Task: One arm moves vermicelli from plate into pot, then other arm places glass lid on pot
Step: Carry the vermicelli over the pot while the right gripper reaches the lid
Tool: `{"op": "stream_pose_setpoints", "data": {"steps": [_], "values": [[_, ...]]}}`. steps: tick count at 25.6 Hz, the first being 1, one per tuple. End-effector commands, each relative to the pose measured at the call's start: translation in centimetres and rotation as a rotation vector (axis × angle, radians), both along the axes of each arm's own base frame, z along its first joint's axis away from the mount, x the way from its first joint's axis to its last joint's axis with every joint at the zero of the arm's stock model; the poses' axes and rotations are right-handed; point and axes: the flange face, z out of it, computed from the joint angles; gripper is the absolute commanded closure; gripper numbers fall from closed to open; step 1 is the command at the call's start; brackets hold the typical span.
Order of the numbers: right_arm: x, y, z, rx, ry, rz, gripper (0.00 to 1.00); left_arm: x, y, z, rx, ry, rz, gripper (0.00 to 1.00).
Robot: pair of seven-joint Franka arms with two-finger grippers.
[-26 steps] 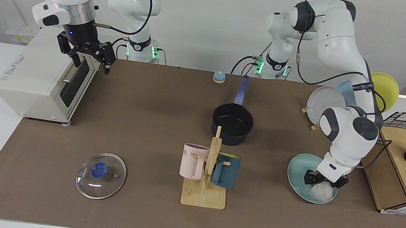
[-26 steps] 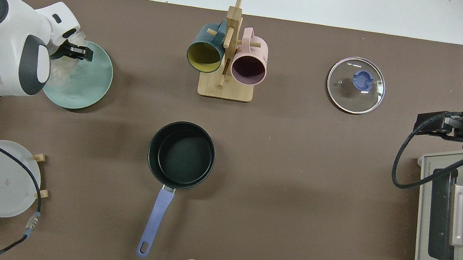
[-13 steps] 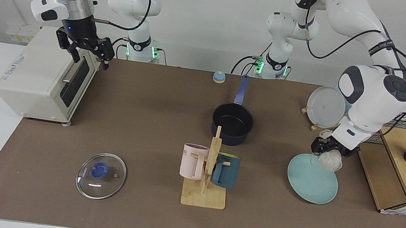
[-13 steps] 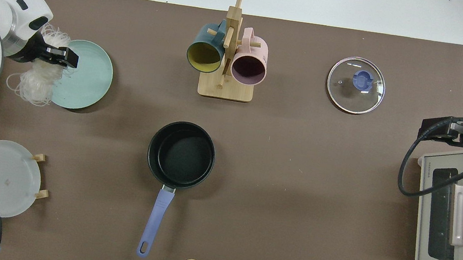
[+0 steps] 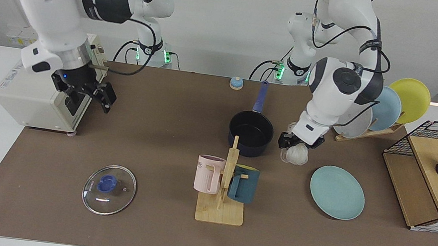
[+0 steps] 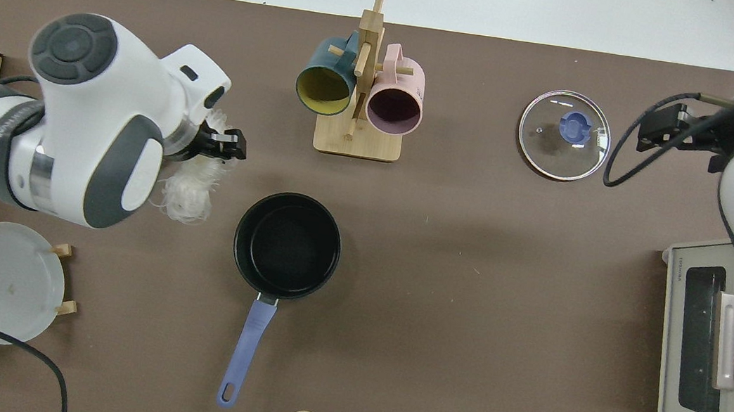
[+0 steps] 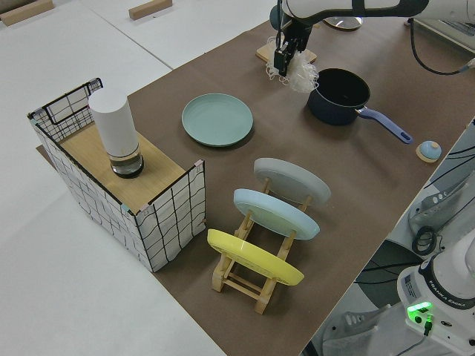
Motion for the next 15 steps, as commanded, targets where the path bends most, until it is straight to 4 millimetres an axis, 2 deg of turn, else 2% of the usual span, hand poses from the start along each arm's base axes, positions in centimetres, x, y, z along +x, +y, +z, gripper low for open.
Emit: {"op": "stream_pose_setpoints", "data": {"steps": [1,7,10,12,15], "values": [[5.6,-0.4,-4.4,0.012,-0.006,0.016,0.01,-2.6,-4.5,0.4,0.009,-0.022,0.072,1.0],[8.9,0.5,-11.2,0.009,-0.053,0.03,0.01,-5.6,-7.7,-2.4,-0.002,-0.015,0.041,1.0],[10.1,0.8,-14.5,0.004,-0.068,0.053,0.01,-6.7,-8.1,-3.8,0.002,-0.007,0.035,1.0],[10.7,0.8,-16.2,-0.007,-0.076,0.058,0.01,-7.8,-8.7,-4.5,0.003,-0.006,0.019,1.0],[11.1,1.1,-17.2,-0.022,-0.099,0.072,0.01,-8.6,-8.8,-5.6,-0.001,-0.013,0.01,1.0]]}}
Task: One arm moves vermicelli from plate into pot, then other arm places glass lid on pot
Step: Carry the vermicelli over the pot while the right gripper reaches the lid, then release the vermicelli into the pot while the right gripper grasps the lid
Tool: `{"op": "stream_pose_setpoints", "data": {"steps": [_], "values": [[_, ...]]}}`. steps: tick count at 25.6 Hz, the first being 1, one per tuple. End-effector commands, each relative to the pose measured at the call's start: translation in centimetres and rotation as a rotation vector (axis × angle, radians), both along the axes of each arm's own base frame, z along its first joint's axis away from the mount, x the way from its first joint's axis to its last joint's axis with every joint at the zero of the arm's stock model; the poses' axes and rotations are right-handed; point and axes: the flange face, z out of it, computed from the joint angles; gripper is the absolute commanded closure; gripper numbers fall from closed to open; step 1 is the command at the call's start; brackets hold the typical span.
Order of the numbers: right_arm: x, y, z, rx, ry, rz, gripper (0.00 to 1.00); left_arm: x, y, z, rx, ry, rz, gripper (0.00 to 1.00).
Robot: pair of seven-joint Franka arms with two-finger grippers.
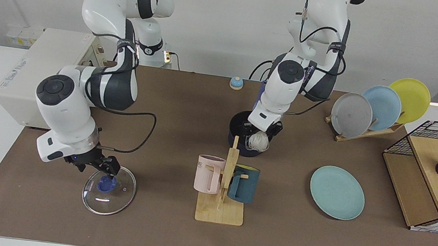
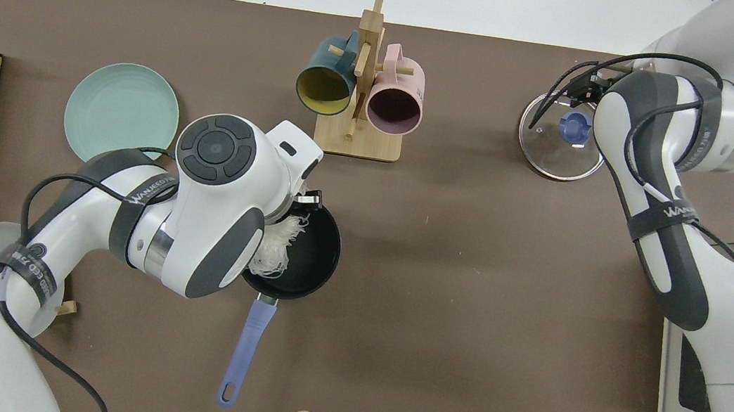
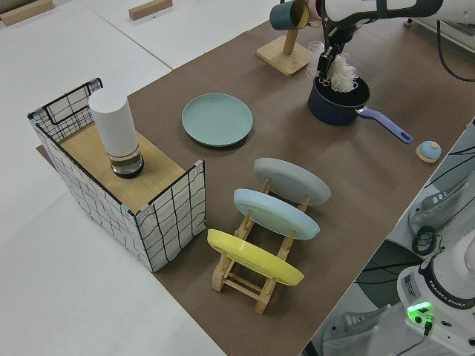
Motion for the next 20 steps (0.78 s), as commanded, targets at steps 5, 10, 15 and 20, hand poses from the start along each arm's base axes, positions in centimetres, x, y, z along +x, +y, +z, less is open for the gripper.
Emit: {"op": "stream_pose_setpoints", "data": {"steps": [5,10,15,20], "values": [[1.3,0.7,-3.4,-0.018,-0.023,0.059,0.01,-3.4,0.4,-2.0,0.013,-0.042,-0.008,1.0],[0.8,-0.4,-6.0,-0.013,0.005,0.051,0.01,-4.2,0.3,-3.4,0.007,-0.051,-0.014,1.0],[0.3,-0.1,-6.8,-0.002,0.013,0.062,0.01,-4.4,0.1,-4.1,0.002,-0.062,0.001,0.0],[0.0,0.1,-7.2,0.0,0.027,0.065,0.01,-3.8,0.3,-3.0,-0.002,-0.073,0.01,0.0]]}}
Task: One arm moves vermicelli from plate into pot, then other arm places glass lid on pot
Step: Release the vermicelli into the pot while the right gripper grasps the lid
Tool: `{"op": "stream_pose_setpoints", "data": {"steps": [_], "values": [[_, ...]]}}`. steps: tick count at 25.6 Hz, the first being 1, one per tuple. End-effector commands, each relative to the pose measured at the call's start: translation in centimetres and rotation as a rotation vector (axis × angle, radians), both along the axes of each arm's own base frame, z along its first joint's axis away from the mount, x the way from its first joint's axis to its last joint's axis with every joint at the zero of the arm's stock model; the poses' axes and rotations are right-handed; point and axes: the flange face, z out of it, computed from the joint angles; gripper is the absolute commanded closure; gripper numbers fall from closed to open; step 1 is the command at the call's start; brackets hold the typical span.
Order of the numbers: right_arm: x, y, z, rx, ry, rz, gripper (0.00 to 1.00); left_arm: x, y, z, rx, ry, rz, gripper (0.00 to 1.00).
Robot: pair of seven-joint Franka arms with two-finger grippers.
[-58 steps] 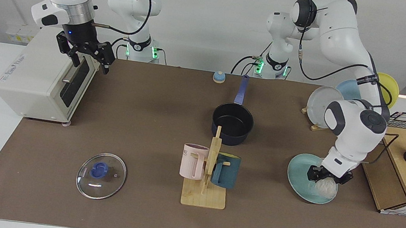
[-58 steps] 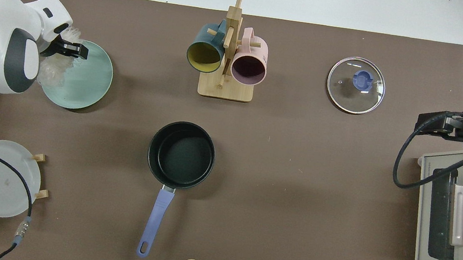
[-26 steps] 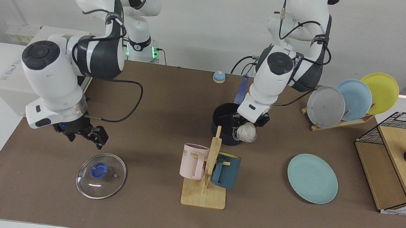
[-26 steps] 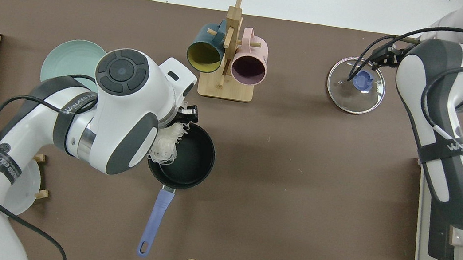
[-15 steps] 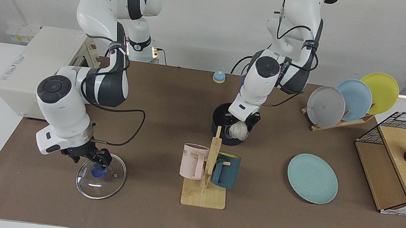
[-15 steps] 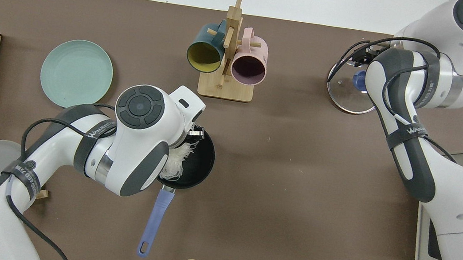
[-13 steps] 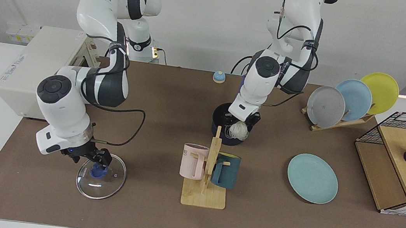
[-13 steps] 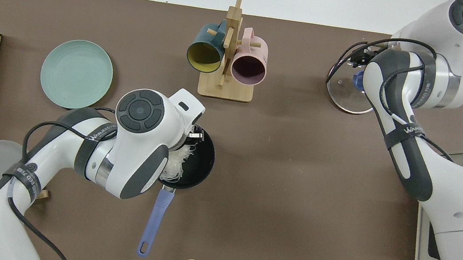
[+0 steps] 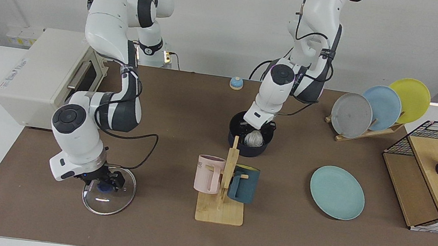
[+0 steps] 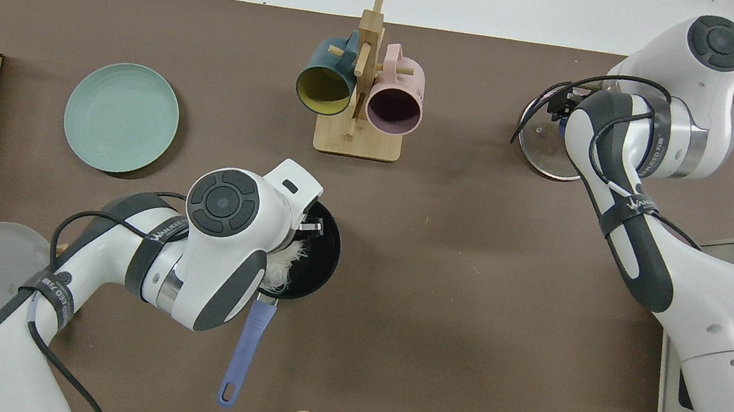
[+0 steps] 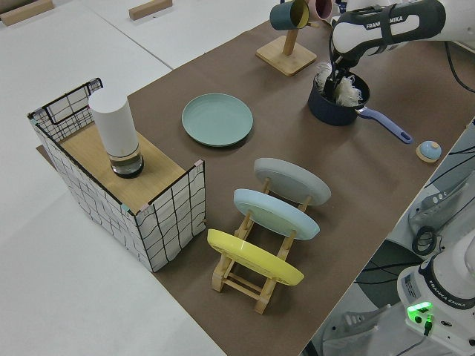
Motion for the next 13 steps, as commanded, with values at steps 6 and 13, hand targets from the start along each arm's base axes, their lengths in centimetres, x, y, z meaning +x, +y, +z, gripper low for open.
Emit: {"op": "stream_pose_setpoints", "data": {"steps": [6,13], "values": [[-0.8,0.3,-0.2,0.011,-0.002,0.04,0.15,2.0,3.4,7.4,0.073,-0.103,0.021,0.0],[-0.9,0.4,-0.2,0.015,0.003,0.032,1.0,6.8,10.5,13.7,0.101,-0.127,-0.035,0.0]]}}
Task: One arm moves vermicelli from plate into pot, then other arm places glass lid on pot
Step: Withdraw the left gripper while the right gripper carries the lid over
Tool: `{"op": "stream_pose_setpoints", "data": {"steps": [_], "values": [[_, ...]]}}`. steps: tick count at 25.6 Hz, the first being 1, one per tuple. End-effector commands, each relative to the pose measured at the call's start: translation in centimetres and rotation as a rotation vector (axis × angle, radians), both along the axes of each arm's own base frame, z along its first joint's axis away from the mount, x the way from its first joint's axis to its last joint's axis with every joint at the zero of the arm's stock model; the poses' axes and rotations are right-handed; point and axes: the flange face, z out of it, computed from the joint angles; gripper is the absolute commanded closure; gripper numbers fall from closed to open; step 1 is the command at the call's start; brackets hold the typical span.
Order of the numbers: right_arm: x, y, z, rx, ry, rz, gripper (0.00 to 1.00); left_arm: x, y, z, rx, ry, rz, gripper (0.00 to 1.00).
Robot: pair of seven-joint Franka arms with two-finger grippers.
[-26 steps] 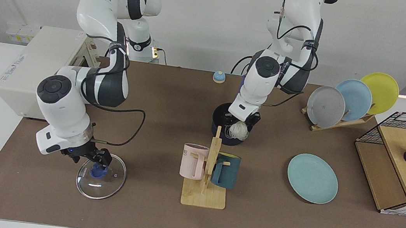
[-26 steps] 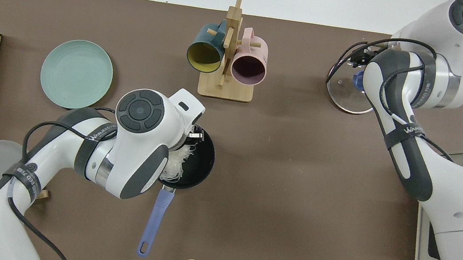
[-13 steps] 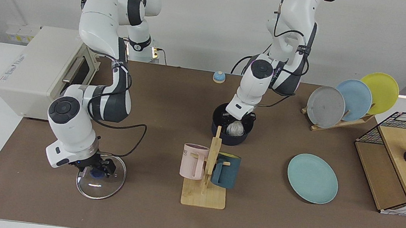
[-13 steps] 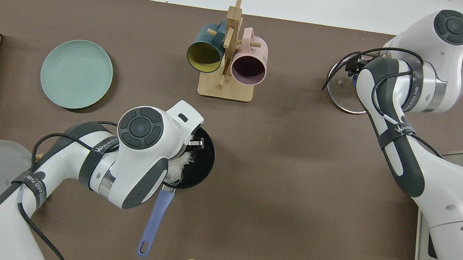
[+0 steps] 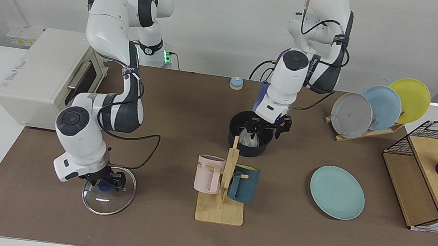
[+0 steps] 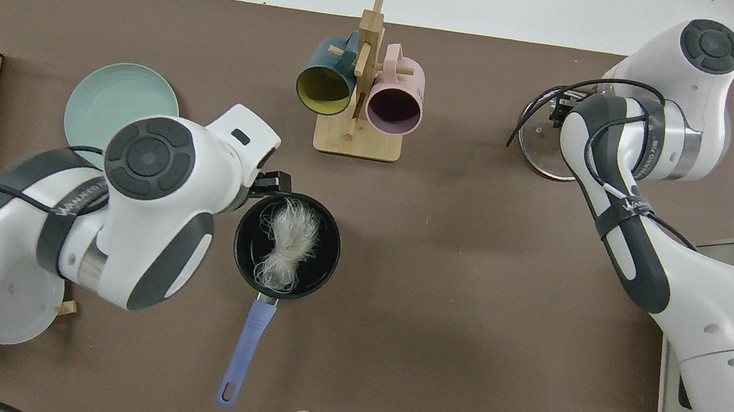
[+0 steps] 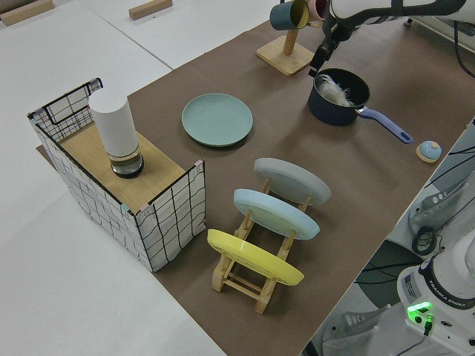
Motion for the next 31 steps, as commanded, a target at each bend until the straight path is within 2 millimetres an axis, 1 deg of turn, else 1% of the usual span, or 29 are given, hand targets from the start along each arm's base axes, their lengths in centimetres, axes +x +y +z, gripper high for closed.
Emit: {"op": "stream_pose_setpoints", "data": {"steps": [1,3,4,5,7,8,9,11,12,13,14,16,18,20,21,25,27,29,31], "values": [[-0.7,-0.1,0.6,0.011,-0.01,0.024,1.0,3.2,5.8,3.5,0.041,-0.023,-0.082,0.0],[-0.7,-0.1,2.0,0.011,-0.023,0.024,1.0,4.2,8.9,4.2,0.059,-0.034,-0.127,0.0],[-0.8,0.2,3.1,0.011,-0.031,0.027,1.0,4.8,11.2,4.6,0.071,-0.04,-0.146,0.0],[-1.0,0.5,4.6,0.011,-0.045,0.03,1.0,5.3,13.2,5.0,0.083,-0.045,-0.174,0.0],[-1.9,1.2,7.2,0.013,-0.042,0.025,1.0,5.8,17.3,5.6,0.097,-0.046,-0.222,0.0],[-2.5,1.9,8.4,0.014,-0.036,0.012,1.0,6.0,19.2,5.9,0.094,-0.047,-0.24,0.0],[-3.1,2.5,9.5,0.015,-0.031,-0.001,1.0,6.0,20.7,6.3,0.084,-0.048,-0.245,0.0],[-4.8,3.4,12.0,0.014,-0.007,-0.029,1.0,5.8,22.7,6.4,0.065,-0.031,-0.23,0.0],[-5.9,4.2,13.1,0.013,0.006,-0.037,1.0,5.7,23.2,6.6,0.063,-0.022,-0.22,0.0],[-7.2,5.2,14.2,0.011,0.018,-0.033,1.0,5.6,23.5,7.4,0.06,-0.017,-0.21,0.0],[-8.6,5.9,15.3,0.008,0.024,-0.028,1.0,5.6,23.7,8.4,0.06,-0.011,-0.206,0.0],[-11.4,7.1,17.0,0.006,0.029,-0.024,1.0,5.4,24.0,11.0,0.057,0.006,-0.198,0.0],[-14.2,8.9,18.1,0.003,0.036,-0.029,1.0,5.1,24.0,12.8,0.055,0.023,-0.198,0.0],[-16.4,11.1,18.9,0.003,0.037,-0.041,1.0,4.7,24.6,13.9,0.057,0.04,-0.189,0.0],[-17.4,12.8,19.0,0.003,0.039,-0.048,1.0,4.4,24.9,14.6,0.055,0.045,-0.183,0.0],[-19.6,19.2,19.7,0.013,0.018,-0.087,1.0,2.8,24.7,16.9,0.039,0.064,-0.162,0.0],[-20.6,22.2,20.0,0.021,0.009,-0.074,1.0,1.9,24.4,18.5,0.034,0.043,-0.148,0.0],[-21.5,25.3,20.2,0.033,0.007,-0.061,1.0,1.5,24.6,19.0,0.031,0.042,-0.14,0.0],[-22.0,27.1,19.8,0.037,0.005,-0.063,1.0,1.3,24.2,18.9,0.024,0.053,-0.144,0.0]]}}
